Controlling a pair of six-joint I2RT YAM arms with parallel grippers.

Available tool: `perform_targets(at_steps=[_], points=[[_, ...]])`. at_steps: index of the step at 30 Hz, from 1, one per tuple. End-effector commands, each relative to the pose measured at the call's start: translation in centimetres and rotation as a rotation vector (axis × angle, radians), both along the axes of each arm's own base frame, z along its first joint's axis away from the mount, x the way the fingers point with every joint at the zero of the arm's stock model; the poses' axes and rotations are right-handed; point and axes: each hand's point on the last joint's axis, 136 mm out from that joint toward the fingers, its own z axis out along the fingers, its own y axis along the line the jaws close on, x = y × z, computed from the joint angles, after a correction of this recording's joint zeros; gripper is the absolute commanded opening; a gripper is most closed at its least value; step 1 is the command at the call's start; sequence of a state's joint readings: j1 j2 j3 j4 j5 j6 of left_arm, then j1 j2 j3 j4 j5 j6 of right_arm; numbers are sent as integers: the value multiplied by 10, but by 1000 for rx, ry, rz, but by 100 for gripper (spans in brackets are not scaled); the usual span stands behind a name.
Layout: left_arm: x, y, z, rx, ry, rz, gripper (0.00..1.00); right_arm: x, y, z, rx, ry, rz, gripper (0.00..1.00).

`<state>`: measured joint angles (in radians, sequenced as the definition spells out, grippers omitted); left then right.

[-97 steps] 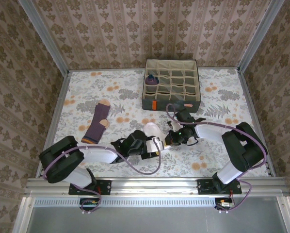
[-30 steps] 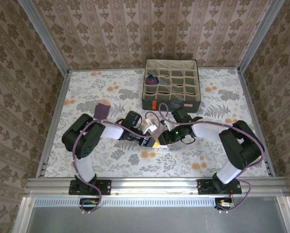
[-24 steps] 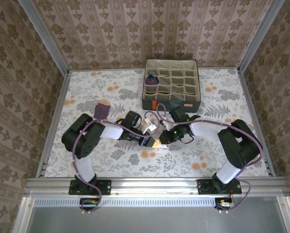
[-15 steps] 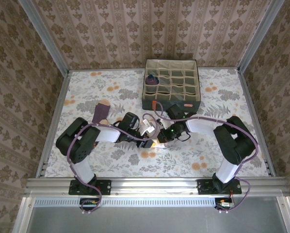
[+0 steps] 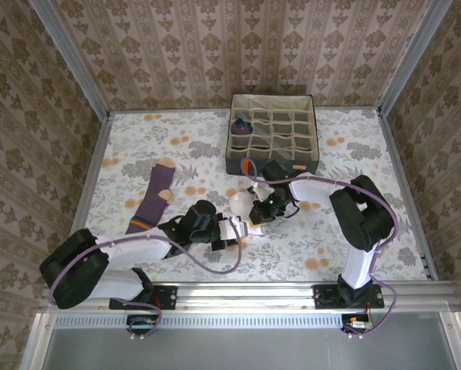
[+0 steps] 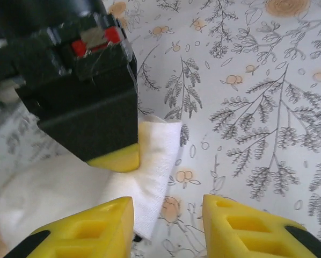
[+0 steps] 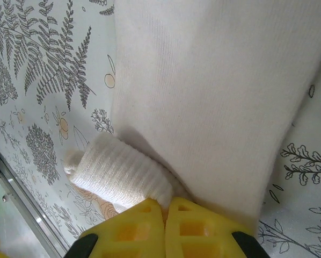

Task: Roll the socks

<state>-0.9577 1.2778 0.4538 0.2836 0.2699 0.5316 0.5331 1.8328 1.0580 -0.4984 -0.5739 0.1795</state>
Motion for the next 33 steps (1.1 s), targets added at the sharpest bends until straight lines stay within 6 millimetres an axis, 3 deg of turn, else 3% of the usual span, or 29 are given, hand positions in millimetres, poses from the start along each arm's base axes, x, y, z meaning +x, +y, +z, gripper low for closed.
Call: perform_targets(at_steps=[1,12,24,25,29,33], points=[[20,3,1,91,-188,9,31,-27,-30,-39,-173,126,12,7],[20,-22,-35,258,-192,-105,28,-32,-29,-44,-181,187,36,8],[25,-9,-85,386,-100,-29,32,-38,-28,-40,-153,217,45,13],[27,-10,-86,387,-87,-15,31,-39,-27,-39,-145,218,49,15],[26,-10,-91,421,44,5,5,-40,-24,-28,-95,184,49,30],[22,-9,-96,429,259,33,0,-32,-28,-11,-23,122,-24,43]])
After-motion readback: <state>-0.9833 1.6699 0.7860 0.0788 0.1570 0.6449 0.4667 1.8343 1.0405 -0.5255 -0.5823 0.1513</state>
